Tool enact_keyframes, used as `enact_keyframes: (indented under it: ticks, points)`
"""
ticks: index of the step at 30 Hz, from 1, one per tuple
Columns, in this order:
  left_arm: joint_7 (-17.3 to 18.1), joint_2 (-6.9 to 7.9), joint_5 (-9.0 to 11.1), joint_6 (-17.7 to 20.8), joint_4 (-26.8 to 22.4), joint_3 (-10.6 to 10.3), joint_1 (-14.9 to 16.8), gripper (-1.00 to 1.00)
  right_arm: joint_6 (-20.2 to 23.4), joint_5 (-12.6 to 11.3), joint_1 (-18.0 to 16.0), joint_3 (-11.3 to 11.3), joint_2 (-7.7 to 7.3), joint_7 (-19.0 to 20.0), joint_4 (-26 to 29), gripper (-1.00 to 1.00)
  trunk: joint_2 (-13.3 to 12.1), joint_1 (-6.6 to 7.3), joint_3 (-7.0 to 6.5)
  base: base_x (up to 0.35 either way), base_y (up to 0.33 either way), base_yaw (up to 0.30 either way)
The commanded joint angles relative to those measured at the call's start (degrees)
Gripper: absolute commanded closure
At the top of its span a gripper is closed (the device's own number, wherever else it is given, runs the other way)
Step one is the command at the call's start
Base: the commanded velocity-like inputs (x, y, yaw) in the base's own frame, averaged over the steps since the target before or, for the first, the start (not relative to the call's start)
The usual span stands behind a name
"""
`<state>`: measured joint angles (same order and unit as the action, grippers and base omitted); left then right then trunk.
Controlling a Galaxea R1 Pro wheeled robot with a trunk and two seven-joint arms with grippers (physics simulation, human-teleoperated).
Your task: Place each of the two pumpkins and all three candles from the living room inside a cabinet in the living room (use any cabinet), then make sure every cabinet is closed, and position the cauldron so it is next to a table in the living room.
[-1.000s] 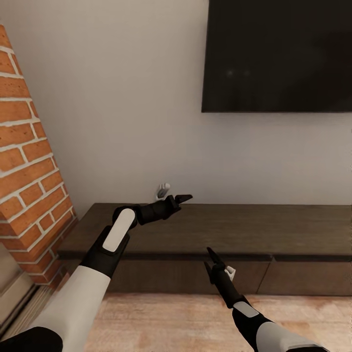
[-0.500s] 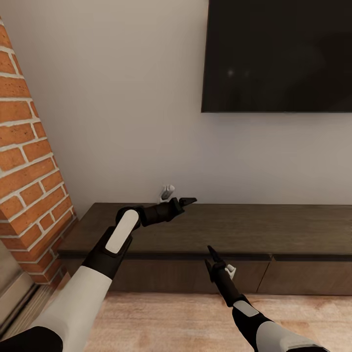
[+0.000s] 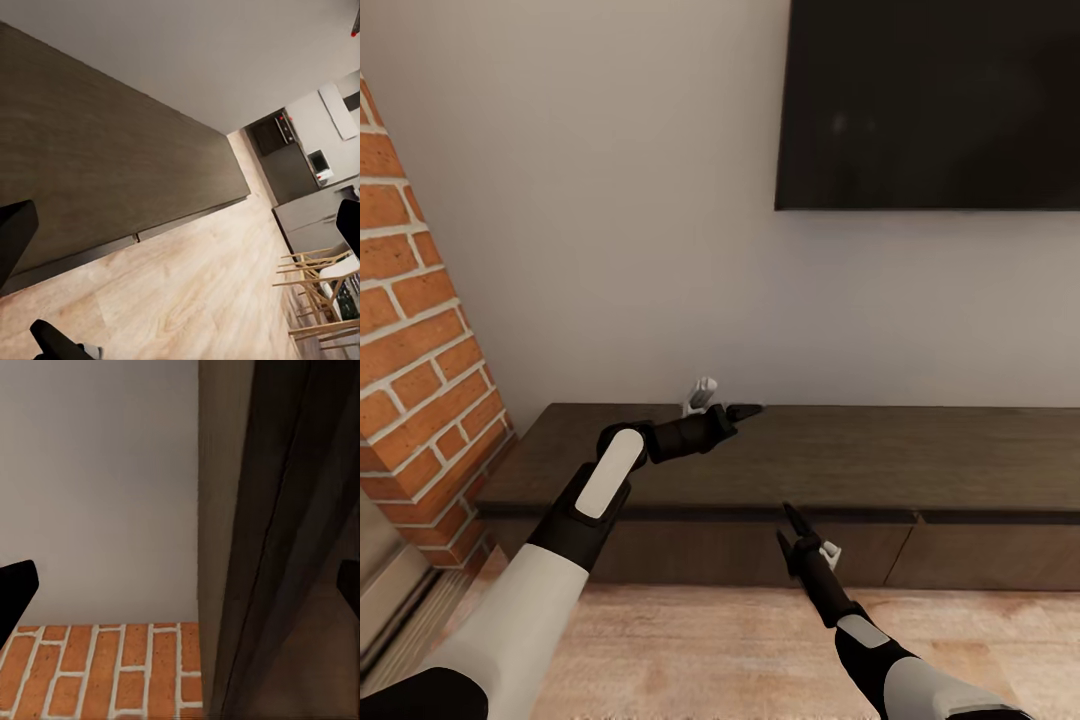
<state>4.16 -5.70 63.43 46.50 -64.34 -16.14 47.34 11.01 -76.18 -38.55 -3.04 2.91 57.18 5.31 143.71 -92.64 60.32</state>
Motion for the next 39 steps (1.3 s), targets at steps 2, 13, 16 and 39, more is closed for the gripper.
enact_keyframes:
  ticks: [2,13,16,39]
  points:
    - [0.33,-0.02,-0.24,0.22,0.01,0.05,0.03,-1.0,0.84,-0.62,-0.04,-0.27,-0.03,0.28,-0.04,-1.0,0.05,-0.03,0.5,0.0,0.0,0.0]
    - [0.4,-0.02,-0.23,0.26,0.0,0.06,0.03,-1.0,1.2,-0.67,-0.04,-0.14,-0.18,1.29,0.28,-1.0,0.2,-0.32,2.94,0.0,0.0,0.0]
    - [0.41,-0.02,-0.23,0.26,0.0,0.06,0.03,-1.0,1.2,-0.65,-0.04,-0.19,-0.66,3.01,0.53,-1.0,0.24,-0.4,3.6,0.0,0.0,0.0]
    - [3.57,-0.02,-0.54,0.17,0.05,0.05,0.03,-1.0,0.45,-0.48,-0.09,-0.21,-1.98,5.05,1.01,-1.0,0.29,-0.5,4.49,0.0,0.0,0.0]
